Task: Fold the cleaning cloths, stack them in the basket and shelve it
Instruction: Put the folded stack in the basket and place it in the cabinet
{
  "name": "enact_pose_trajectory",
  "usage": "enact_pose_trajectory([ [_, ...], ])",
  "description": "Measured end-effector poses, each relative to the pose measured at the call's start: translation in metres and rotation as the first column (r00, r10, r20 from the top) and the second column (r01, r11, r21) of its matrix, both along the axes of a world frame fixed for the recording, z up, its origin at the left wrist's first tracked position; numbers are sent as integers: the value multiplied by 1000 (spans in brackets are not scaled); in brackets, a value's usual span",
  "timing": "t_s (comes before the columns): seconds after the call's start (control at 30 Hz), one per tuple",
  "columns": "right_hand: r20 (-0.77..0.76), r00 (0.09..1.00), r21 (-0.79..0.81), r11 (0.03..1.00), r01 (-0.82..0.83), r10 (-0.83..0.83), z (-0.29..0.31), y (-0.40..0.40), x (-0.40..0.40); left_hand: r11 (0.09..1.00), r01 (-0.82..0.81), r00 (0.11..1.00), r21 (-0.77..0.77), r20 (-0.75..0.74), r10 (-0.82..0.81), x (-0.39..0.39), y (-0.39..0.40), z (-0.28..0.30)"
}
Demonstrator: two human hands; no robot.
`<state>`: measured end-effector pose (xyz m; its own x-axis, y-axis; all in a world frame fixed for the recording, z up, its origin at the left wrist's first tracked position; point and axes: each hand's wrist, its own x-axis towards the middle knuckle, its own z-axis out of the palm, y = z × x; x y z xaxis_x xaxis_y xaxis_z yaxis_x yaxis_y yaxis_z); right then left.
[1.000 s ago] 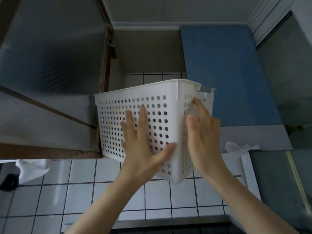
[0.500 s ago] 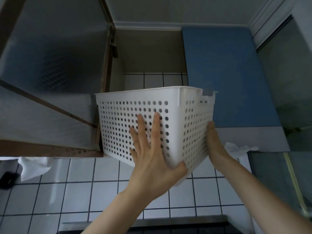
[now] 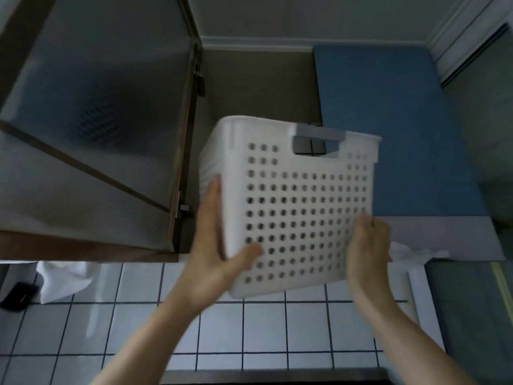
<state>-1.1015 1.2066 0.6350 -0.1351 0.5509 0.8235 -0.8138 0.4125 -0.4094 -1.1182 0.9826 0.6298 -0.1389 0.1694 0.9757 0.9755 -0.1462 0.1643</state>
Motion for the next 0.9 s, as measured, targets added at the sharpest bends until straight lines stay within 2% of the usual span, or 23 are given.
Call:
enact_pose_trajectory([
  [0.07,-73,996,96,993,62,-55,-6,-13,4,998,40,999,49,0,-40,-10,-17,4],
  [0.17,-113,992,178,982,68,-48,-2,-24,3,988,22,996,151,87,-35,-23,-32,6],
  [0.23,-104,994,200,979,38,-17,4,-29,1,966,-79,991,245,122,50,-28,-32,3],
  [0.37,-87,996,236,972,-1,22,14,-37,-11,845,-342,939,410,129,318,-33,-16,-1],
  [0.5,-69,997,231,971,59,-45,29,-36,-31,762,-527,839,376,88,536,-49,-7,12],
  [0.7,-10,996,253,964,88,-88,49,-23,-78,736,-632,763,242,26,646,-90,-3,33],
  [0.8,53,991,330,938,102,-127,49,-20,-104,647,-747,655,153,3,756,-115,-3,34],
  [0.83,81,988,360,928,97,-135,49,-20,-112,576,-813,576,84,-24,817,-133,-3,29],
  [0.87,106,985,387,918,86,-136,48,-20,-118,461,-887,460,16,-14,888,-147,-5,25],
  [0.9,121,983,404,911,76,-136,47,-20,-125,334,-943,334,13,-2,943,-155,-8,26],
])
